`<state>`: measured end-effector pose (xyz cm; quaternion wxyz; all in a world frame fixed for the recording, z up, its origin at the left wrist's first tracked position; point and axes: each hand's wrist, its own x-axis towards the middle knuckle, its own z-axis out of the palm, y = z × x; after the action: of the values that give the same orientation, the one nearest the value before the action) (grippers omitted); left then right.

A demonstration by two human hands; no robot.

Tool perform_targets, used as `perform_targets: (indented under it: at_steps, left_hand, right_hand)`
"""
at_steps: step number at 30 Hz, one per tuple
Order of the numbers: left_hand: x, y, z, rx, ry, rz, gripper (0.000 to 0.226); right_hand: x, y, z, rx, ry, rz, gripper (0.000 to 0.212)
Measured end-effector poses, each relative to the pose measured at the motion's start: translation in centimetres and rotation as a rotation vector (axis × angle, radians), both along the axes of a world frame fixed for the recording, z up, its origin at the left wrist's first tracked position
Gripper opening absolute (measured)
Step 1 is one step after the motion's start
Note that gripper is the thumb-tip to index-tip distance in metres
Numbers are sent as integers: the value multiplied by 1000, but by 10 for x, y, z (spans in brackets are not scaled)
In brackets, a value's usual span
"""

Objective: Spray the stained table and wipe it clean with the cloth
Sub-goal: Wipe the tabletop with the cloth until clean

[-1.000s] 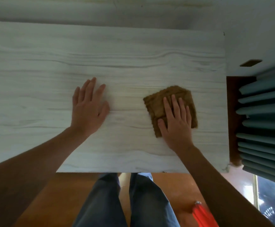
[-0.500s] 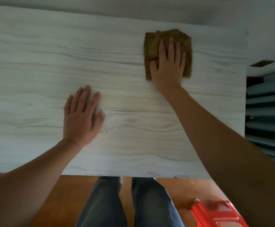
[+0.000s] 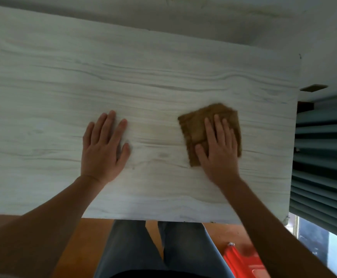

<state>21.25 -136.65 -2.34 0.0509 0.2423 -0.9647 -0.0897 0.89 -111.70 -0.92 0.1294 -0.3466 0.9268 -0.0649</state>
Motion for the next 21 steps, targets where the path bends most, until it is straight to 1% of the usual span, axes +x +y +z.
perform_targets:
  at_steps: [5,9,11,13,18,21]
  left_hand:
    - [0,-1,-1,1,-6,9,61]
    - [2,-1,-2,-10,-1,10,60]
    - [2,-1,-1,-9,-9,4,60]
    - [1,0,0,-3,-22,1,61]
    - [1,0,0,-4,-13,-7,61]
    - [1,1,-1,-9,3,-4,60]
  right_hand:
    - [-104,-74,-7,32,28,-121,76]
    - [-132,-139,-9,63,46,-188,74]
    - [-128,-150,-10,75,56,-215,73]
    - [-114,-147,-11,70,64,-189,72]
    - [-40,-102,-9,-30,72,-108,71]
    - [12,-66,-8,-23,49,-104,71]
